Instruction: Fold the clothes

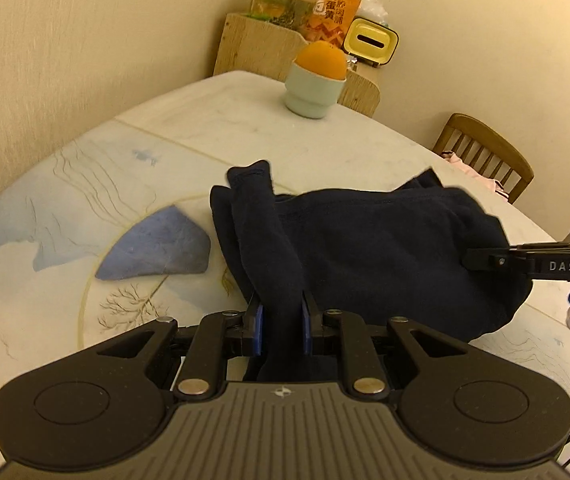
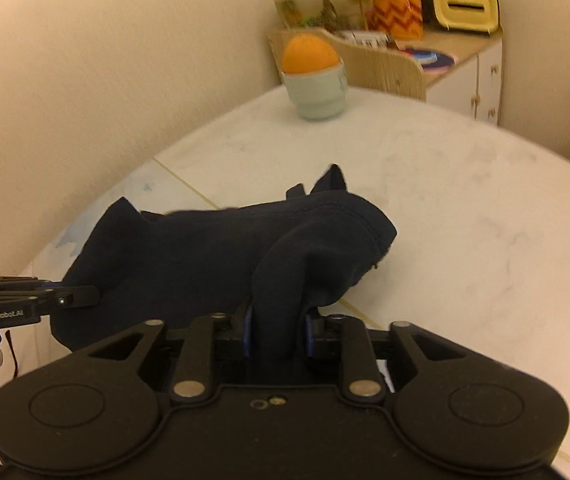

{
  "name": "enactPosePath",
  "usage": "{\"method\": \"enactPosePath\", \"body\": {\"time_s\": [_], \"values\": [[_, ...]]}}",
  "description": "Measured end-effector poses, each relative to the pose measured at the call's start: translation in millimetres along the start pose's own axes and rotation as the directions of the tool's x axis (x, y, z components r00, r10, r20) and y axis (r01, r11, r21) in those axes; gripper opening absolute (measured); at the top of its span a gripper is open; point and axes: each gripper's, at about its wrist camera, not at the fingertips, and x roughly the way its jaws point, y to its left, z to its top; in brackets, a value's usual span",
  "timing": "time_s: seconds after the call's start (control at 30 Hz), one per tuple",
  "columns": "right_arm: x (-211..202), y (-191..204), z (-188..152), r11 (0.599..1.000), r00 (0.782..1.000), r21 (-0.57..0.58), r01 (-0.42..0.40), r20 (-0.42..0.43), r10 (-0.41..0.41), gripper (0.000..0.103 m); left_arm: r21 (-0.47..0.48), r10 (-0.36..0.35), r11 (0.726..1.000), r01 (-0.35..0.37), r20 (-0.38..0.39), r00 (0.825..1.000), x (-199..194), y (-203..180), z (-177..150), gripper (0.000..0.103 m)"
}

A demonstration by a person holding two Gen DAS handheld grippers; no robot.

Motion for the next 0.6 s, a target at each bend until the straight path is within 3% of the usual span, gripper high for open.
{"method": "enactPosePath", "body": {"time_s": [0.13, 0.27, 0.3, 0.4, 0.53, 0.6], "values": [[-22, -10, 9, 1.0, 1.0, -0.027, 0.014, 0.024, -0.014, 0.103, 0.025, -0.018, 1.0, 0.019, -0.016, 1.0, -6, 1, 2, 0.026], [-46, -17, 19, 0.997, 0.998, -0.069, 0.034, 0.06, -0.03, 0.103, 0.111, -0.005, 0.994, -0.003, 0.074, 0.997, -35, -5, 9, 0.075], [-52, -16, 22, 0.995, 0.996, -0.091, 0.041, 0.078, -0.034, 0.103, 0.133, -0.007, 0.991, -0.008, 0.11, 0.994, -43, -7, 11, 0.081], [-56, -3, 25, 0.981, 0.993, -0.187, 0.056, 0.109, -0.036, 0.103, 0.179, -0.052, 0.984, 0.025, 0.147, 0.988, -50, -17, 18, 0.081], [-36, 22, 9, 0.953, 1.0, -0.302, 0.016, 0.027, -0.008, 0.103, 0.194, -0.07, 0.98, 0.052, 0.086, 0.994, -24, -27, 13, 0.081], [-24, 27, 1, 0.942, 0.999, -0.334, 0.041, 0.008, -0.041, 0.103, 0.198, -0.07, 0.979, 0.057, 0.057, 0.996, -12, -27, 6, 0.081]]}}
